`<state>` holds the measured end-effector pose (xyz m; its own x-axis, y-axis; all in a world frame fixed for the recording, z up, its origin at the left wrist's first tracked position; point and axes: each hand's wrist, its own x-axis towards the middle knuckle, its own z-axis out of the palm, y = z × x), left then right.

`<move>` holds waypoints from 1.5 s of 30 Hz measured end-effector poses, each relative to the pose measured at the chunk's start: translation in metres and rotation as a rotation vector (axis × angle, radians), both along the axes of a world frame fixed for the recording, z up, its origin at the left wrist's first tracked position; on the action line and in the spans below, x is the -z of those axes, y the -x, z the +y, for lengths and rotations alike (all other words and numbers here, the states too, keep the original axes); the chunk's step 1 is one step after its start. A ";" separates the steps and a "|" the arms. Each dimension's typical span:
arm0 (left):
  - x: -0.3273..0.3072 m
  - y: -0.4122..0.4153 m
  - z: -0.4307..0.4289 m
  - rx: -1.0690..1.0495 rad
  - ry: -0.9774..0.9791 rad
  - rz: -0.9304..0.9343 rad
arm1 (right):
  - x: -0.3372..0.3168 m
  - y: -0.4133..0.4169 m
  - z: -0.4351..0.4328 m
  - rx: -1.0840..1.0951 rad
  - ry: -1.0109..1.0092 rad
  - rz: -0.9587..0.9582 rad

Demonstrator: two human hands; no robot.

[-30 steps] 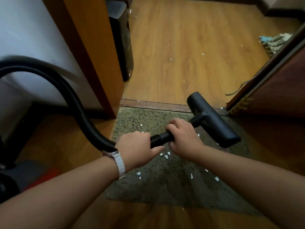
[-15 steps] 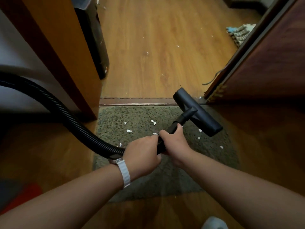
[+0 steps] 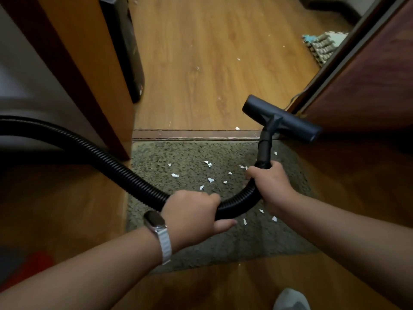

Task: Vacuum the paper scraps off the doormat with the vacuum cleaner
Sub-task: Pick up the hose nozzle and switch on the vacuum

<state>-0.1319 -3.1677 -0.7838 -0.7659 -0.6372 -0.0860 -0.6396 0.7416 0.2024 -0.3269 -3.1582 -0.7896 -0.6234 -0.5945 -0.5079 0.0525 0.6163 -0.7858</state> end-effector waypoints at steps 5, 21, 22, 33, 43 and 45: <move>0.010 0.014 0.018 0.081 0.098 0.153 | -0.015 0.000 0.006 -0.001 0.095 -0.237; -0.007 -0.011 -0.022 -0.145 -0.032 0.229 | -0.024 0.049 0.029 -0.669 -0.163 0.273; -0.008 -0.016 -0.033 -0.230 0.019 0.283 | -0.025 0.053 0.031 -0.687 -0.168 0.274; -0.003 -0.021 -0.080 -0.676 -0.308 0.351 | -0.031 0.080 0.036 -0.993 -0.201 0.321; 0.021 -0.029 -0.089 -0.930 -0.593 0.554 | -0.022 0.074 0.026 -1.118 -0.198 0.570; 0.022 -0.028 -0.090 -1.002 -0.740 0.698 | -0.020 0.072 0.023 -1.069 -0.184 0.686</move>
